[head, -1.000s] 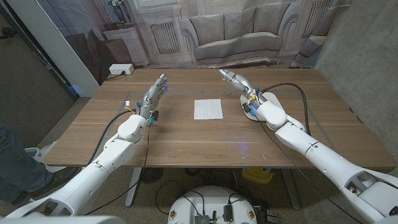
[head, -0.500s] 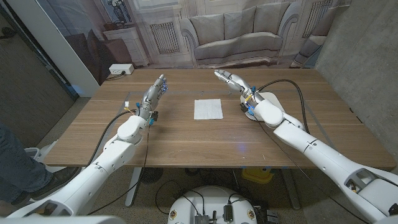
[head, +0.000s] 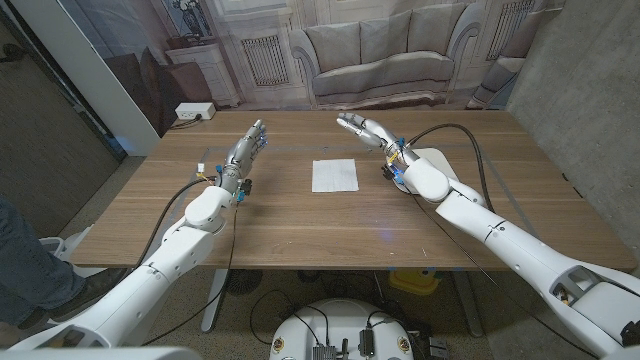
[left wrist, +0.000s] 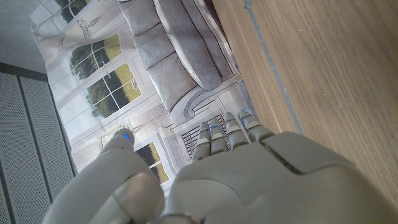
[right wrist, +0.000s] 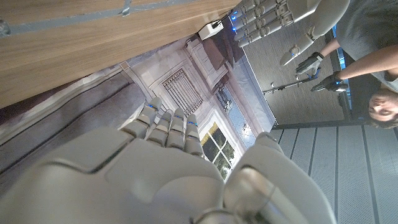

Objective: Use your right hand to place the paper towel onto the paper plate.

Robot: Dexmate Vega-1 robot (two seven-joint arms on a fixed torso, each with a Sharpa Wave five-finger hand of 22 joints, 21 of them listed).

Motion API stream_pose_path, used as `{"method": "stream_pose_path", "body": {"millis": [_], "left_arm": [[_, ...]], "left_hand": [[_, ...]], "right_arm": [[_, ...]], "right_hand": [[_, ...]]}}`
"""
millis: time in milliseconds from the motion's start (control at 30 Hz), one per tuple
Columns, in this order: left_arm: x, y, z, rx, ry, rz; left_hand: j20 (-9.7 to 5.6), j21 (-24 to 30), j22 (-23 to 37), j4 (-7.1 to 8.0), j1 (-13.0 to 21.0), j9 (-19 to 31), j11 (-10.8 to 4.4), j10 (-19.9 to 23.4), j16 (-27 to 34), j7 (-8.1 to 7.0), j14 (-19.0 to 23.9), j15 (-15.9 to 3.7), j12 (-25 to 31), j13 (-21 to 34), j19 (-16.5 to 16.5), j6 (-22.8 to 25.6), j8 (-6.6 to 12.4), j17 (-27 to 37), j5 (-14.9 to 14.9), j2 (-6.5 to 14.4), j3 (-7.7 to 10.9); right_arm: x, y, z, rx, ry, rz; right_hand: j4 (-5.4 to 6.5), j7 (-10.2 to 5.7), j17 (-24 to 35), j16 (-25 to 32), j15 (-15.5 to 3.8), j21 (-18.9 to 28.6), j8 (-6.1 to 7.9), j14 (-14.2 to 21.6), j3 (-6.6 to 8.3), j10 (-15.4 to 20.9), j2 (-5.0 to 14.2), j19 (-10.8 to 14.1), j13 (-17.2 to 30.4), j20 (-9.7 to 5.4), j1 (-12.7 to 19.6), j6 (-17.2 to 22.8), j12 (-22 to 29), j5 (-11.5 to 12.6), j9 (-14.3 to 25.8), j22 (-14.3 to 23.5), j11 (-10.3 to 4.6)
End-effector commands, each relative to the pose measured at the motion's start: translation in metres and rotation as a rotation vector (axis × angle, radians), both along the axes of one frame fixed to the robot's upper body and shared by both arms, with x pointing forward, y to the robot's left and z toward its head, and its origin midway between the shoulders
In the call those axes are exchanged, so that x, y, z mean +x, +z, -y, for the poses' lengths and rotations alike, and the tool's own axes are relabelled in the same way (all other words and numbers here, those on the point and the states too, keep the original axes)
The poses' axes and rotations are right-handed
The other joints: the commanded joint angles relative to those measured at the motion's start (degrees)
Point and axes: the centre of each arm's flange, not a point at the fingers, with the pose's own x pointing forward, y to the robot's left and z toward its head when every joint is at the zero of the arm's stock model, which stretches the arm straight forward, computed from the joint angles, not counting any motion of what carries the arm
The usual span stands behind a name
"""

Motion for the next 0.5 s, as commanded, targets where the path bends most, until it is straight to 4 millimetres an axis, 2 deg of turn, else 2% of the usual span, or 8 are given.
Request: {"method": "stream_pose_path", "body": {"millis": [33,500], "left_arm": [[-0.002,-0.004,-0.001,-0.006,0.005,-0.001],[-0.006,-0.009,-0.001,-0.017,0.014,0.003]], "left_hand": [[-0.29,-0.11,0.26,-0.18,0.28,0.25,0.02,-0.33,-0.06,-0.10,-0.31,-0.18,-0.38,0.30,-0.31,-0.03,-0.21,0.25,-0.04,0.15,-0.06],[-0.33,-0.26,0.25,-0.17,0.27,0.26,-0.17,-0.18,-0.08,-0.18,-0.46,-0.21,-0.37,0.32,-0.65,0.24,-0.19,0.26,-0.20,0.12,-0.25]], "right_arm": [[0.001,-0.001,-0.005,-0.041,-0.022,0.023],[0.001,-0.003,-0.016,-0.114,-0.058,0.071]], "right_hand": [[-0.47,-0.11,0.18,-0.05,-0.14,-0.06,0.37,0.36,0.13,0.20,0.15,0.41,0.24,-2.35,0.51,0.48,0.04,0.00,0.21,0.32,-0.26],[-0.75,-0.15,0.16,-0.10,-0.23,-0.40,0.35,0.45,0.22,0.37,0.26,0.43,0.24,-2.31,0.94,0.60,0.03,-0.02,0.22,0.33,-0.34]]}}
